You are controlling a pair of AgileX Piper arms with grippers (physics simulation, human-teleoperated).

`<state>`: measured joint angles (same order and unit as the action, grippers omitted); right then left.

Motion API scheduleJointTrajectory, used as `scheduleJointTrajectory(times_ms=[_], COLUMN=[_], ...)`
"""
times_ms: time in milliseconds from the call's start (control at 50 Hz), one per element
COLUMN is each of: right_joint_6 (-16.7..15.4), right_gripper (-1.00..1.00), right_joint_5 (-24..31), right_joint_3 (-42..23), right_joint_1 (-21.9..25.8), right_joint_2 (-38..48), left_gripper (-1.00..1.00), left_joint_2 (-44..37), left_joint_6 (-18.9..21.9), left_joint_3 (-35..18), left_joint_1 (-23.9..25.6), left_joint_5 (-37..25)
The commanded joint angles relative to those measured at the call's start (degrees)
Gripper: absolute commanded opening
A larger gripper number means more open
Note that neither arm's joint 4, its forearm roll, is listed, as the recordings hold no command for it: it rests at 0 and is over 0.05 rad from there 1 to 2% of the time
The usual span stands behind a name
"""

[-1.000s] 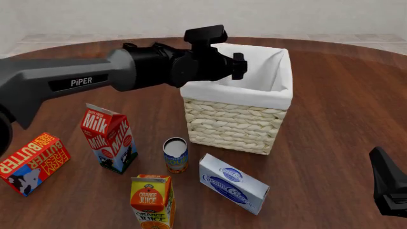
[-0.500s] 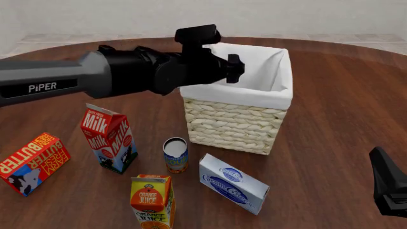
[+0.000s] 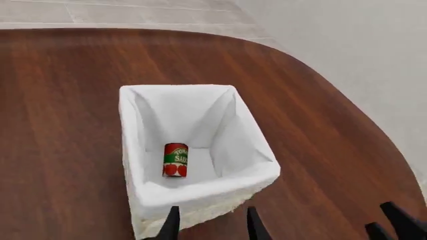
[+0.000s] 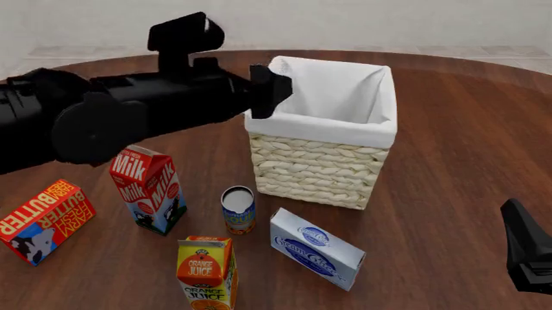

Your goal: Pick up the tomato sauce, and put it in the basket.

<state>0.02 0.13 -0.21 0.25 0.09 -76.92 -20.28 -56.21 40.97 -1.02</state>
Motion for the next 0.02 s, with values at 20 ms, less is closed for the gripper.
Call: scheduleJointTrajectory(times_ms=[20], right_joint_6=[-0.1], right_gripper=[1.0], right_joint_5=[0.0], right_joint_3=[0.0], right_joint_1=[-0.2], right_joint_2=[0.1], left_gripper=[1.0], left_joint_2=[14.0], left_joint_6=[-1.3], left_joint_3=[10.5], left_joint_1=[-0.1], left_joint_5=[0.2])
